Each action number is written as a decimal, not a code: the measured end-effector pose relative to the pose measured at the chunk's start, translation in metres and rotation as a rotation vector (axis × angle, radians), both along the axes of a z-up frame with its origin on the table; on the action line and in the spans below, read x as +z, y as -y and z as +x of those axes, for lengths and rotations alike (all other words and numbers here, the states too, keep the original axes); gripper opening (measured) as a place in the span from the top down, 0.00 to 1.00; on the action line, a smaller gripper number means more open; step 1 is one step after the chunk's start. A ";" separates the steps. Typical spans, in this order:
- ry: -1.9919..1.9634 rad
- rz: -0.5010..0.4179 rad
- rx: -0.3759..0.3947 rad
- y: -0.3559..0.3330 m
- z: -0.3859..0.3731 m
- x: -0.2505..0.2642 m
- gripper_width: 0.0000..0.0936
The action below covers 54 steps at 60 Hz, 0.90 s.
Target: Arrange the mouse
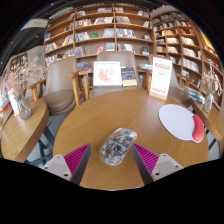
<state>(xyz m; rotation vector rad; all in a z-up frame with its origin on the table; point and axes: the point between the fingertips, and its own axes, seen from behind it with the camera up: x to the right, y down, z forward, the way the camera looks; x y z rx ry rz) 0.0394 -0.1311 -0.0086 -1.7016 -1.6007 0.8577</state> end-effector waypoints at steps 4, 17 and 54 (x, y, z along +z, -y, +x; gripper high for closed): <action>0.021 0.016 -0.002 -0.002 -0.006 -0.004 0.09; 0.039 0.028 0.003 0.000 -0.027 -0.005 0.09; -0.051 0.003 0.008 -0.079 -0.062 0.086 0.55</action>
